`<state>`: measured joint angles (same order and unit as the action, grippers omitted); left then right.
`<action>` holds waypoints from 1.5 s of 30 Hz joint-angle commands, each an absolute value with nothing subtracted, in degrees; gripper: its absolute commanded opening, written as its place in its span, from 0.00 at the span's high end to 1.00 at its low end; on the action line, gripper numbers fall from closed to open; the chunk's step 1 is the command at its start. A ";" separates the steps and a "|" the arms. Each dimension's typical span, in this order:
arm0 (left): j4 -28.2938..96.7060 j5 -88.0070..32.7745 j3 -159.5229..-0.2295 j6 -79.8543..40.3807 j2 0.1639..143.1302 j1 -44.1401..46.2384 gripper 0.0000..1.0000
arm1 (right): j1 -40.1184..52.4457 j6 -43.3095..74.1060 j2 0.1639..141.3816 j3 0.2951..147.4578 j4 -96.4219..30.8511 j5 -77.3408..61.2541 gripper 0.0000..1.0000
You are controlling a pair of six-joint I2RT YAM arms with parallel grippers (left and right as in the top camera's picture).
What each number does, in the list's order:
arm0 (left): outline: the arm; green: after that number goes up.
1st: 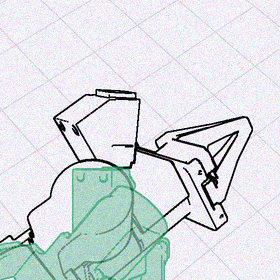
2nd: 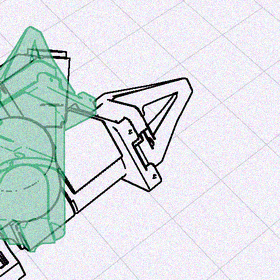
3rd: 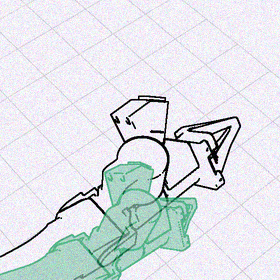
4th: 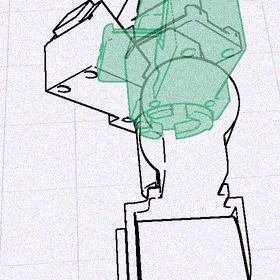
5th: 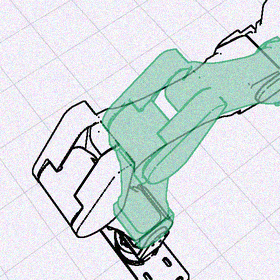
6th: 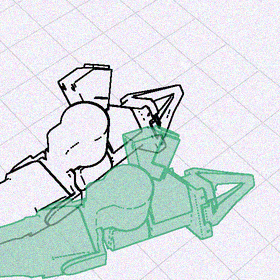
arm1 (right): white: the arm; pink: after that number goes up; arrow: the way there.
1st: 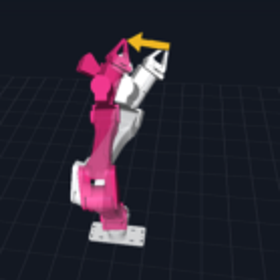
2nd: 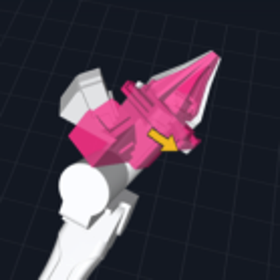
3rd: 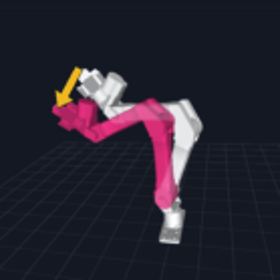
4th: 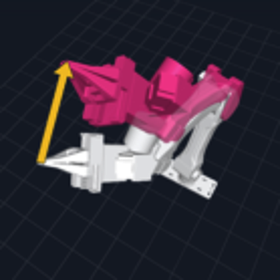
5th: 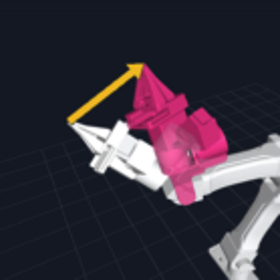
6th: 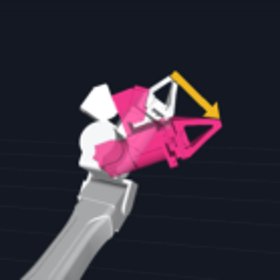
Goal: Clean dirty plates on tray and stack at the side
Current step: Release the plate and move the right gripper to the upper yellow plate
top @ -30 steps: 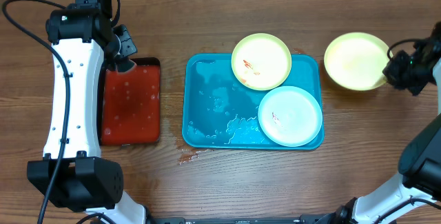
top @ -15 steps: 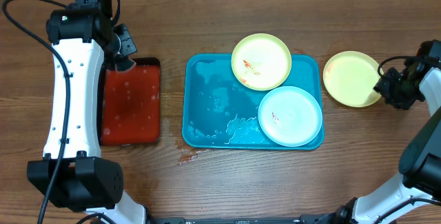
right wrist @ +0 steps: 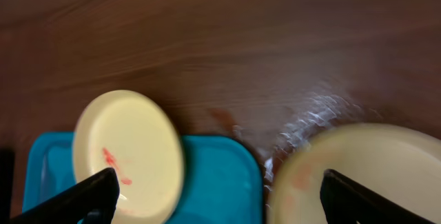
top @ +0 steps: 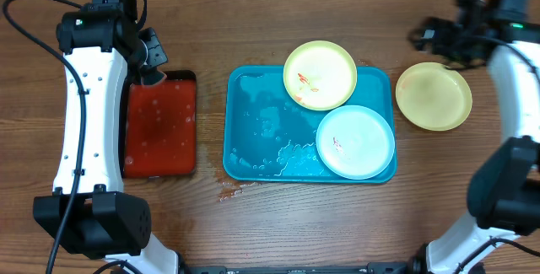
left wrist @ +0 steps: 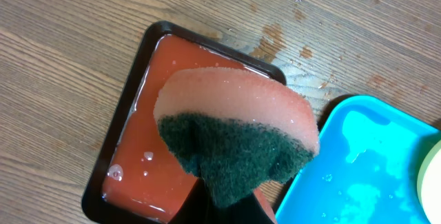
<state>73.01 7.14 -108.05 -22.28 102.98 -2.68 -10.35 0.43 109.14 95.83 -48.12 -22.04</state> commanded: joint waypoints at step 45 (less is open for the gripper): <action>69.56 -1.30 -107.98 -21.28 103.94 -2.28 0.96 | 12.86 -4.99 128.03 107.83 -54.76 -10.72 0.96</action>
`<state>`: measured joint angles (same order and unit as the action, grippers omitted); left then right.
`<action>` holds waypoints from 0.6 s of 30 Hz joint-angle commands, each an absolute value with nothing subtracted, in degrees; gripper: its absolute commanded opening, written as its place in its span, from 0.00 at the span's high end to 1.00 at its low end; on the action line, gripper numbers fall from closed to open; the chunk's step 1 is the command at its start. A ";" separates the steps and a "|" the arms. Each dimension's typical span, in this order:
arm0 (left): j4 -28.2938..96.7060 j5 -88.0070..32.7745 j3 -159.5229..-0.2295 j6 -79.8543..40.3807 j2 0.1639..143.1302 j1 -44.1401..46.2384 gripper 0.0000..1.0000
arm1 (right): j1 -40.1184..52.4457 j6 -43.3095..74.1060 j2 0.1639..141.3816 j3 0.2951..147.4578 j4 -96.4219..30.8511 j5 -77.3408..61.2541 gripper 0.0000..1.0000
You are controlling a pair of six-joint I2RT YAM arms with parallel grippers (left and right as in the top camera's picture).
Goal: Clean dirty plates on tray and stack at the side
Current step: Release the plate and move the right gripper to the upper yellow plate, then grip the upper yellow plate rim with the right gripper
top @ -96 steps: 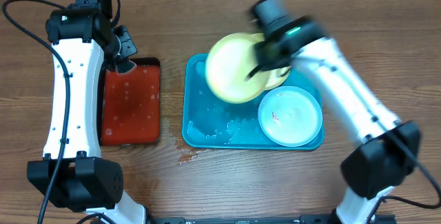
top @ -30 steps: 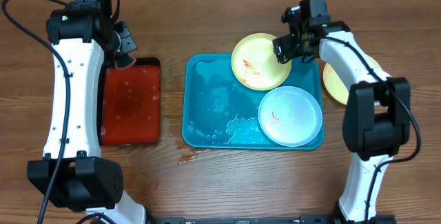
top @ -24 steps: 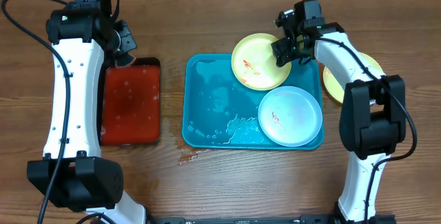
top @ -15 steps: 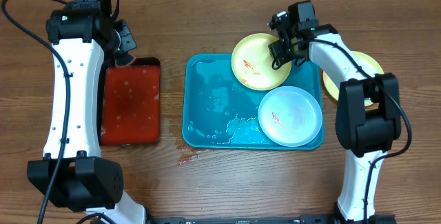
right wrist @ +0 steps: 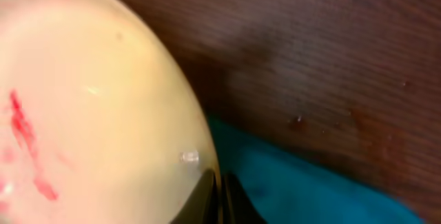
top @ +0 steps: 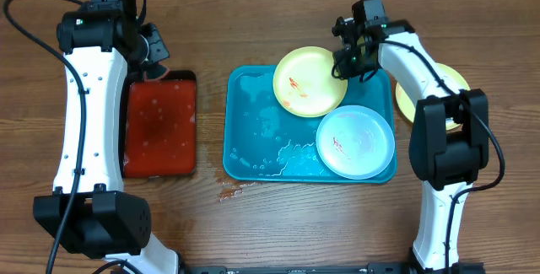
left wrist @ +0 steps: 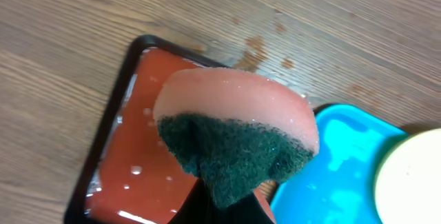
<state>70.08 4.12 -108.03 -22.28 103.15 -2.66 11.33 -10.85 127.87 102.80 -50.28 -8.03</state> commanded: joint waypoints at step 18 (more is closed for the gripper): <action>69.14 -4.78 -107.98 -25.47 111.85 12.58 0.96 | 17.52 10.52 128.05 97.95 -59.07 -15.97 0.96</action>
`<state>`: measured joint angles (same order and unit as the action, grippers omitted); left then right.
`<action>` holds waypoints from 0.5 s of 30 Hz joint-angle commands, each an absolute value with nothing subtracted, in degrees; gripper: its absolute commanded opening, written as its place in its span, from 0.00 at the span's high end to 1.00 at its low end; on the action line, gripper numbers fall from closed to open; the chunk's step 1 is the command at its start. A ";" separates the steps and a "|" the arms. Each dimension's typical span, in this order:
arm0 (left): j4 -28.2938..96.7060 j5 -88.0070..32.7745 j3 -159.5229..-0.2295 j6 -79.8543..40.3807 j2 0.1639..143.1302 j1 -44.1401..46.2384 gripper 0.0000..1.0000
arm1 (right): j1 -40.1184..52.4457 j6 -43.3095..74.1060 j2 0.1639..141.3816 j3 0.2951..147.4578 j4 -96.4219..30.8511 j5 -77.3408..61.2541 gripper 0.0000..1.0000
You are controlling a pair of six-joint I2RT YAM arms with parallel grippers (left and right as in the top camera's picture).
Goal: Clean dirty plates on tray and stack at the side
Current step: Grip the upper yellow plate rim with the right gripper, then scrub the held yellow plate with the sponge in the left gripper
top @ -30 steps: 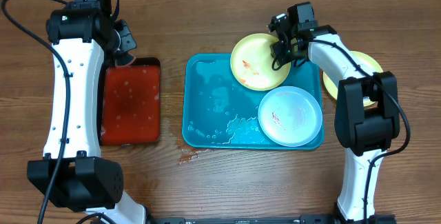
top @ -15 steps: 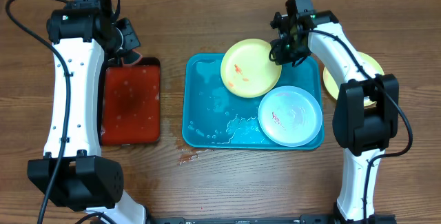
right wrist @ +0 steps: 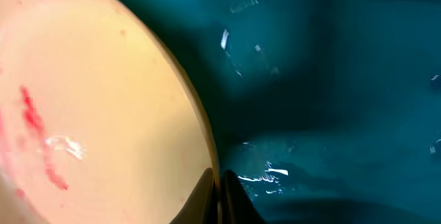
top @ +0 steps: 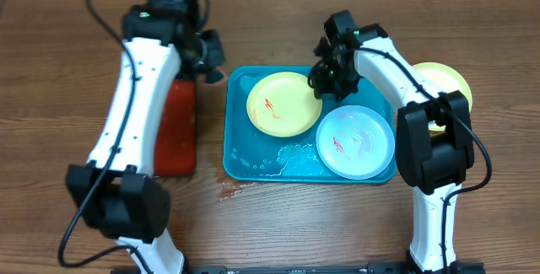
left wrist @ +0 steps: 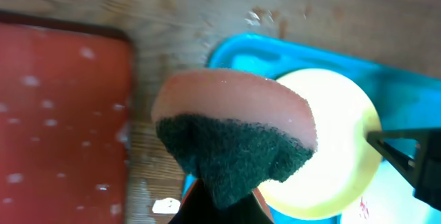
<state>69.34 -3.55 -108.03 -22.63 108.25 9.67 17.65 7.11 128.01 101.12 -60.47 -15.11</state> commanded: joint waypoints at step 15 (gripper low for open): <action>56.66 -17.87 -107.98 -26.22 127.07 23.00 0.96 | 19.20 21.47 128.07 93.25 -55.81 -17.67 0.96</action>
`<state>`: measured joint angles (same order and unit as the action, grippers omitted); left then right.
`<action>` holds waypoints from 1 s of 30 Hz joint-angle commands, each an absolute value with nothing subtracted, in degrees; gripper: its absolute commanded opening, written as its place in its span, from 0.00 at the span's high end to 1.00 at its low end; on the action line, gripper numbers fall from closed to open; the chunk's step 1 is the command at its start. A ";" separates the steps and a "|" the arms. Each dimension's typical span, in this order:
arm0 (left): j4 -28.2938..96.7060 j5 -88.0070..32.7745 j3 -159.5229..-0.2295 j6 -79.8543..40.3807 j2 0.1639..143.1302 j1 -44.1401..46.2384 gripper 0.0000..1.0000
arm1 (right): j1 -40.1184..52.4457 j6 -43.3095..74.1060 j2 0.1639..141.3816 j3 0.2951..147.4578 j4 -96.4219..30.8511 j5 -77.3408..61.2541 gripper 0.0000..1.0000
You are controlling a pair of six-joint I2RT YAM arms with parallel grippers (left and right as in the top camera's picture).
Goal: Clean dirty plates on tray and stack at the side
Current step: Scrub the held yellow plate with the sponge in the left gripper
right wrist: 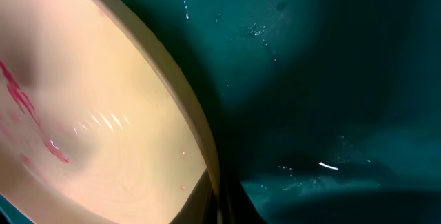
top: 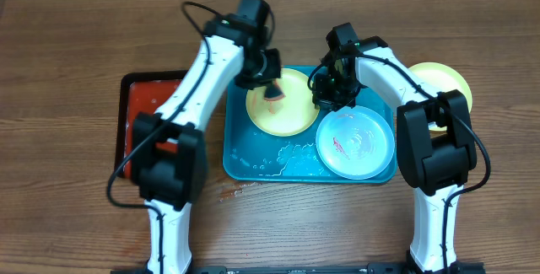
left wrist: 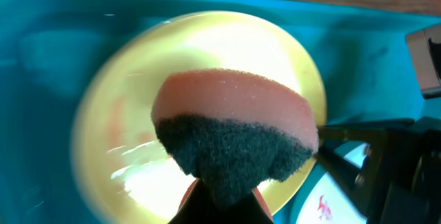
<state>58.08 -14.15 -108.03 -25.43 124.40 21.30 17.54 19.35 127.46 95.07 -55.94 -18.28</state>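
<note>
A yellow plate with red smears lies in the blue tray. My right gripper is shut on its right rim, and the right wrist view shows the pinch at the plate's edge. My left gripper is shut on a pink and green sponge, which hangs green side down over the plate; whether it touches cannot be told. A white plate with a red smear lies in the tray's near right corner.
A black basin of red liquid stands left of the tray, partly under my left arm. Another yellow plate rests on the wood to the right of the tray. Water beads wet the tray floor.
My left gripper with the sponge has moved right, from the tray's far left corner to above the yellow plate. My right gripper still pinches the plate's rim in about the same place.
At first the left gripper held the sponge over the red basin and the right stood open near the side plate. Then the right was shut on the stained yellow plate's rim at the tray's far edge. The plate later lay nearer the tray's middle, and now the sponge is over it.
</note>
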 commanded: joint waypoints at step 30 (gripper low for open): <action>67.02 14.76 -111.02 -27.14 134.34 20.58 0.96 | 21.67 24.08 128.07 93.25 -55.37 -11.79 0.96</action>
